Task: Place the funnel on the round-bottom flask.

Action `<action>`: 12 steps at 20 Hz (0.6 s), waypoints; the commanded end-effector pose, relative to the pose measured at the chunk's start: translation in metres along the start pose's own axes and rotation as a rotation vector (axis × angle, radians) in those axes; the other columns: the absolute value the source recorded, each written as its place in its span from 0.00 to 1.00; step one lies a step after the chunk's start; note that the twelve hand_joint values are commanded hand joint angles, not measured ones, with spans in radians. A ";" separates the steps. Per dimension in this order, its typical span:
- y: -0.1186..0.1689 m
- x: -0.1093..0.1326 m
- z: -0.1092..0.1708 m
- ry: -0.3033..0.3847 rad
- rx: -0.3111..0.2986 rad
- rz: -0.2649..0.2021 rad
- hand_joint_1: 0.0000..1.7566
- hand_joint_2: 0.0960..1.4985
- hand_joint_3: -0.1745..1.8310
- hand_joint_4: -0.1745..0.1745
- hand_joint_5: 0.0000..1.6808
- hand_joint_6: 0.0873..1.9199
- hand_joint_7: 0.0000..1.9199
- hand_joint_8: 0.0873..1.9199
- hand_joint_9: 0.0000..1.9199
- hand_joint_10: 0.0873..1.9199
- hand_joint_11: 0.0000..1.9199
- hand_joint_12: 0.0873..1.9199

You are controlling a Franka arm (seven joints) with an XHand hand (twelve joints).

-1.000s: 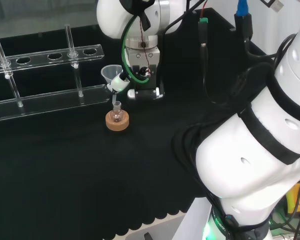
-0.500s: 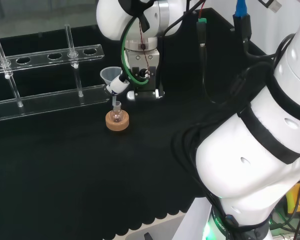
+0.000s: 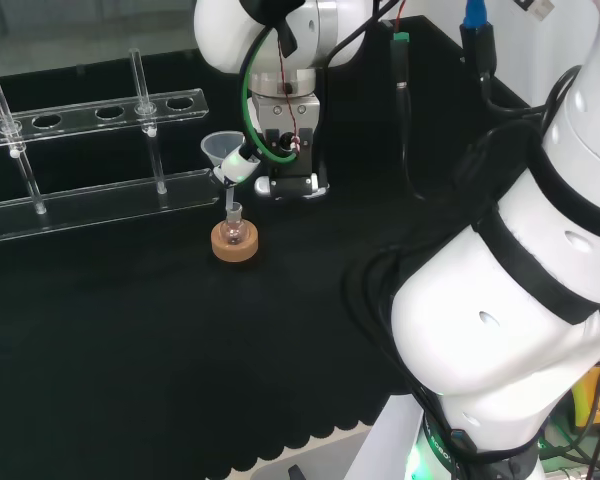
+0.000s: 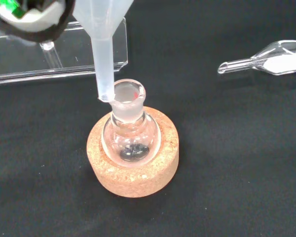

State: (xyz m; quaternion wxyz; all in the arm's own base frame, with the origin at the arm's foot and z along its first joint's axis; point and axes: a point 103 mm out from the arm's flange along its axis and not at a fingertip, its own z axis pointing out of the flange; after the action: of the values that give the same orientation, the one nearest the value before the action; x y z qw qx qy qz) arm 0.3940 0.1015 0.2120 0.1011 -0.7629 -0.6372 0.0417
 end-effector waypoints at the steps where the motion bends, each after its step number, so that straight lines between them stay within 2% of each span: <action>1: 0.002 0.003 0.003 0.007 -0.009 0.013 0.44 0.33 0.37 0.49 0.46 0.05 0.58 0.12 0.52 0.08 0.00 0.71; 12: 0.006 -0.005 0.002 0.034 -0.001 0.044 0.44 0.33 0.37 0.49 0.46 0.06 0.58 0.12 0.52 0.07 0.00 0.71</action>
State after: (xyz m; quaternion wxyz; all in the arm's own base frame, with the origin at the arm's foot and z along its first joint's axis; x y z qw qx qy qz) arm 0.3979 0.0973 0.2097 0.1069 -0.7738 -0.6235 0.0321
